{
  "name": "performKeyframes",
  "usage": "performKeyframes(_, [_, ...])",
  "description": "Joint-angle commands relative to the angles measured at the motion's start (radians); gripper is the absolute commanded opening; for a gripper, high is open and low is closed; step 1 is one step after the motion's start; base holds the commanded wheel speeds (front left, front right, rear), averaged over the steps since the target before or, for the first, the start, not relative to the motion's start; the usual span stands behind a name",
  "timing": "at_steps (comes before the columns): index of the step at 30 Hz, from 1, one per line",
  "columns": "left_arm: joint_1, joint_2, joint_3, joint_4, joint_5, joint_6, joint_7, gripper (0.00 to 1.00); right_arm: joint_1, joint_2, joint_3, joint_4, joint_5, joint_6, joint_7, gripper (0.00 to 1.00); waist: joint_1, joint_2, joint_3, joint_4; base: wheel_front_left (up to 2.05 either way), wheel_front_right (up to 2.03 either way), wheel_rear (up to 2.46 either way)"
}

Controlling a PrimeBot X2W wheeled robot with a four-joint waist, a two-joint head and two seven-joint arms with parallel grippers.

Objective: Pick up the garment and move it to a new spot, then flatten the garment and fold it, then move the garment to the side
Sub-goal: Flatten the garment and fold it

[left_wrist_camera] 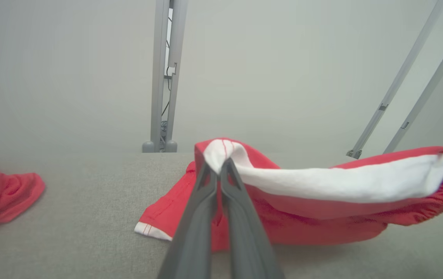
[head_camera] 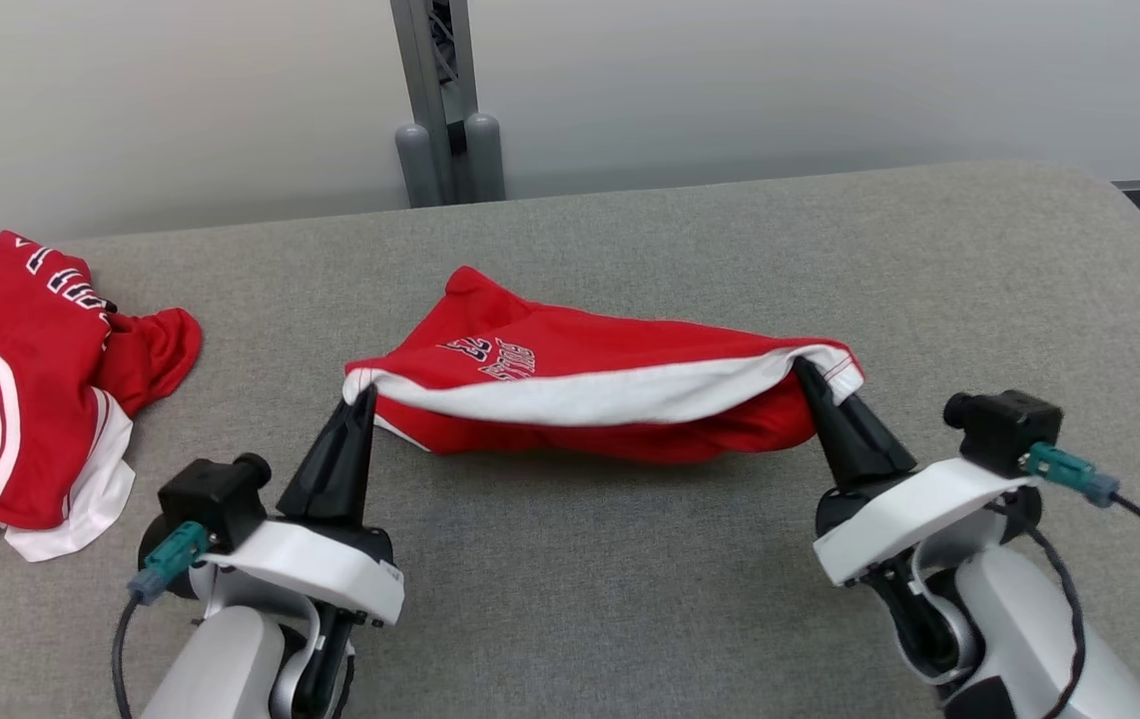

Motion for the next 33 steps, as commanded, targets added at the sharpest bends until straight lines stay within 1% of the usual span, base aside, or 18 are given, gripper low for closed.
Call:
performKeyframes(1, [0.006,0.012,0.016,-0.045,0.005,0.003,-0.007,0.00,0.017,-0.031,-0.018,-0.055,-0.019,0.000,0.031,0.00,0.0000,0.0000,-0.016,-0.003,0.00,0.00,0.00])
performKeyframes(5, [0.032,0.022,0.045,-0.188,0.002,0.012,-0.008,0.00,0.047,-0.089,-0.080,-0.240,-0.068,0.000,0.140,0.00,0.0000,0.0000,-0.044,-0.009,0.00,0.00,0.00])
performKeyframes(8, [0.051,0.034,0.057,-0.300,0.003,0.022,-0.007,0.00,0.079,-0.120,-0.125,-0.390,-0.099,0.000,0.235,0.00,0.0000,0.0000,-0.064,-0.014,0.00,0.00,0.00])
performKeyframes(9, [0.051,0.034,0.057,-0.300,0.003,0.022,-0.007,0.00,0.079,-0.120,-0.125,-0.390,-0.099,0.000,0.235,0.00,0.0000,0.0000,-0.064,-0.014,0.00,0.00,0.00])
performKeyframes(14, [0.075,0.063,0.067,-0.500,0.010,0.043,0.030,0.00,0.113,-0.151,-0.165,-0.621,-0.117,0.000,0.398,0.00,0.0000,0.0000,-0.090,-0.019,0.00,0.00,0.00])
performKeyframes(17, [0.076,0.087,0.073,-0.606,0.016,0.059,0.075,0.00,0.111,-0.171,-0.180,-0.716,-0.118,0.000,0.480,0.00,0.0000,0.0000,-0.096,-0.021,0.00,0.00,0.00])
performKeyframes(20, [0.050,0.114,0.088,-0.682,0.004,0.067,0.132,0.00,0.080,-0.178,-0.195,-0.772,-0.116,0.000,0.538,0.00,0.0000,0.0000,-0.093,-0.020,0.00,0.00,0.00])
performKeyframes(23, [0.007,0.153,0.114,-0.709,0.009,0.072,0.185,0.00,0.033,-0.176,-0.192,-0.779,-0.100,0.000,0.581,0.00,0.0000,0.0000,-0.077,-0.020,0.00,0.00,0.00])
performKeyframes(27, [-0.084,0.185,0.145,-0.659,-0.034,0.053,0.247,0.00,-0.080,-0.178,-0.156,-0.698,-0.091,0.000,0.614,0.00,0.0000,0.0000,-0.037,-0.018,0.00,0.00,0.00])
performKeyframes(30, [-0.190,0.210,0.145,-0.567,-0.041,0.028,0.288,0.00,-0.211,-0.169,-0.116,-0.582,-0.094,0.000,0.611,0.00,0.0000,0.0000,0.007,-0.013,0.00,0.00,0.00])
performKeyframes(31, [-0.290,0.214,0.139,-0.495,-0.046,0.007,0.308,0.00,-0.327,-0.161,-0.094,-0.481,-0.115,0.000,0.586,0.00,0.0000,0.0000,0.044,-0.005,0.00,0.00,0.00])
performKeyframes(33, [-0.404,0.209,0.142,-0.411,-0.052,-0.007,0.318,0.00,-0.443,-0.149,-0.077,-0.371,-0.138,0.000,0.547,0.00,0.0000,0.0000,0.082,0.009,0.00,0.00,0.00])
